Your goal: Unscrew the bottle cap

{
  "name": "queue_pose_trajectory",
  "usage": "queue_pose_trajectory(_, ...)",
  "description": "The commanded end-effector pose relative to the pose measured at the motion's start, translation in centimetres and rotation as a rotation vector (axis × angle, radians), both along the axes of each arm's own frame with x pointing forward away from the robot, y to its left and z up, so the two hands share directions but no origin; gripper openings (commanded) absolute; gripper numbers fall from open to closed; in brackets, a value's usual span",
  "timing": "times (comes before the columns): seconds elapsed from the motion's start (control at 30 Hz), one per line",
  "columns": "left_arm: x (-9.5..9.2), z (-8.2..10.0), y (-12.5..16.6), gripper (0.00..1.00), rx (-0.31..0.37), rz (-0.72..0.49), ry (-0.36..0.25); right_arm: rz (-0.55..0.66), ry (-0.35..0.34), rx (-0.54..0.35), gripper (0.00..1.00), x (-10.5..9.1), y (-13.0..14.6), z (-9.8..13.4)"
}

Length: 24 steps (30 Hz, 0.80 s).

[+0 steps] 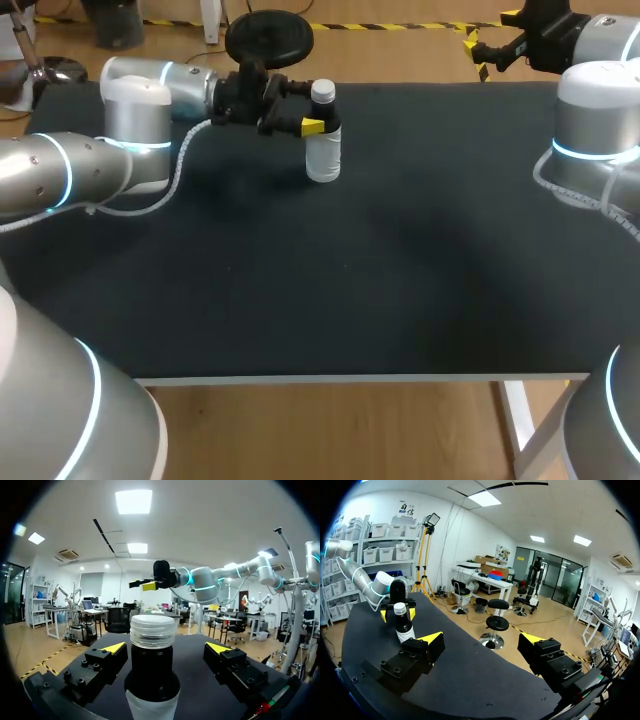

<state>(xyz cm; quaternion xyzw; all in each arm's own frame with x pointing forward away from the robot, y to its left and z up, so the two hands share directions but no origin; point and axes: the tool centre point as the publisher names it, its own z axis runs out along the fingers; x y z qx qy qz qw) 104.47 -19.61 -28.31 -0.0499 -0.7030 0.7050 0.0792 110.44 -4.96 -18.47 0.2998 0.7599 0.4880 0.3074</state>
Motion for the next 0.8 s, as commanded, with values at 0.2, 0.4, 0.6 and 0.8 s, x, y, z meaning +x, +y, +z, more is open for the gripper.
queue_pose_trajectory(0.2, 0.49, -0.14, -0.2, 1.0, -0.002, -0.021, -0.001, 0.0, 0.0, 0.0, 1.0, -0.02, -0.01, 0.0)
queue_pose_trajectory(0.4, 0.64, -0.09, -0.36, 1.0, 0.0, -0.032, -0.002, 0.0, 0.0, 0.0, 1.0, -0.02, -0.01, 0.0)
queue_pose_trajectory(0.6, 0.71, -0.07, -0.45, 0.43, 0.0, -0.031, -0.003, 0.0, 0.0, 0.0, 1.0, -0.02, -0.01, 0.0)
queue_pose_trajectory(0.8, 0.8, -0.17, -0.43, 0.0, -0.001, -0.027, 0.002, 0.0, 0.0, 0.0, 1.0, -0.02, -0.01, 0.0)
